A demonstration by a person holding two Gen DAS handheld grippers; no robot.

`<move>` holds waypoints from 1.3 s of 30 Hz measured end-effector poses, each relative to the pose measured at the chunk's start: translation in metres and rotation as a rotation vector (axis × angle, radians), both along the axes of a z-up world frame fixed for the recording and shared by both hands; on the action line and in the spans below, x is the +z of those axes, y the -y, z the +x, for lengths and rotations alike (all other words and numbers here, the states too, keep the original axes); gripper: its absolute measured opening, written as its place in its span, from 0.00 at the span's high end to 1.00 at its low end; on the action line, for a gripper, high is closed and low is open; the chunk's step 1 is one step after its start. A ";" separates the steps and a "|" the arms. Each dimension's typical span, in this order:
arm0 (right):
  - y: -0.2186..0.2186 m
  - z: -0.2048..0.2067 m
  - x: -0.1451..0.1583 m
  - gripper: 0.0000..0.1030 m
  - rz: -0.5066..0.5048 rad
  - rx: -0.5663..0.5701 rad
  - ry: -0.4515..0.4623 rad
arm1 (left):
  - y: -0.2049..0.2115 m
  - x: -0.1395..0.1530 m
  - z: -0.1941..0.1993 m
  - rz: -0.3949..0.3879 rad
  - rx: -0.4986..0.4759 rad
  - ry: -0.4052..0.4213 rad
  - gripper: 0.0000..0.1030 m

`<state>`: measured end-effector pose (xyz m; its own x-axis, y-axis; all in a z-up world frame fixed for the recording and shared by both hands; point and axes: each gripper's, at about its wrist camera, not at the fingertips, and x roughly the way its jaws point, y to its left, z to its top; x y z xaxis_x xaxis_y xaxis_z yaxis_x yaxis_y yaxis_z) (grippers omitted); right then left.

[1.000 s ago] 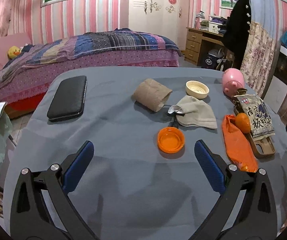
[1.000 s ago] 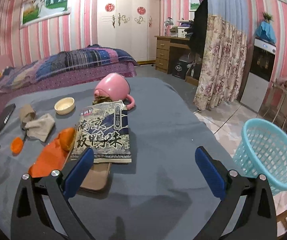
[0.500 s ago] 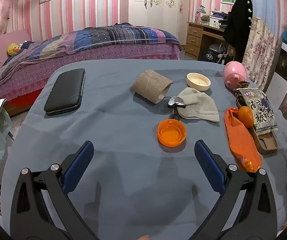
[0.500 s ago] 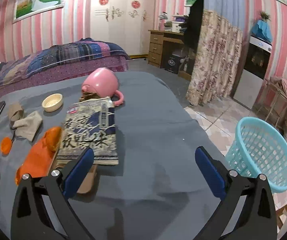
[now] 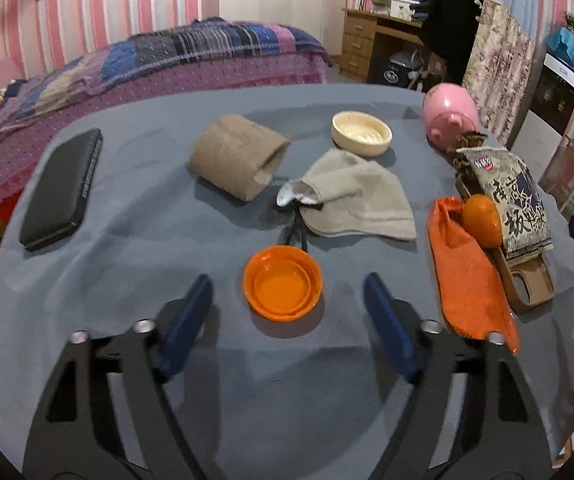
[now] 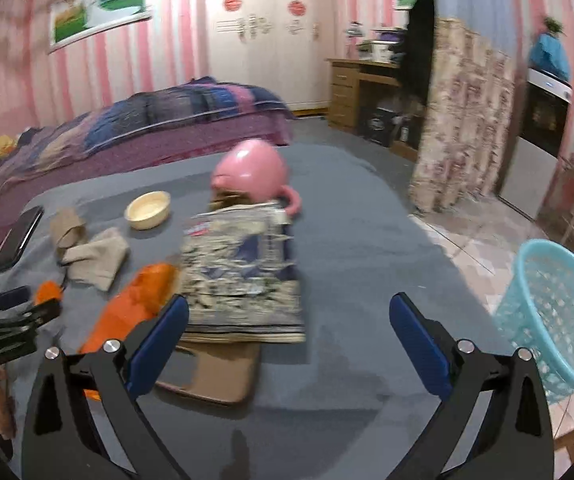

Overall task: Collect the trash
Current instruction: 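Grasp the orange cap with the left gripper while the right grasps the orange fruit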

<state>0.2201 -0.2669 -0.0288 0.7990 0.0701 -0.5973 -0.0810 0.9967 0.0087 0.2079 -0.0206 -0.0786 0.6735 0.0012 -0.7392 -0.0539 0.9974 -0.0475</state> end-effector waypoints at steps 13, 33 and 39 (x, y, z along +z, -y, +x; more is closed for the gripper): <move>-0.080 0.025 -0.025 0.55 -0.020 0.183 -0.084 | -0.029 0.014 -0.022 0.103 0.045 0.075 0.62; -0.056 0.000 0.007 0.85 0.107 0.276 -0.018 | -0.027 0.042 -0.030 0.072 0.084 0.127 0.62; -0.020 -0.007 0.010 0.85 0.115 0.217 -0.022 | -0.005 0.050 -0.034 0.091 0.064 0.141 0.62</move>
<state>0.2130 -0.2468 -0.0192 0.7444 0.3074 -0.5928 -0.2916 0.9483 0.1255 0.1741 -0.0160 -0.0286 0.7668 0.1098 -0.6324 -0.1165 0.9927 0.0311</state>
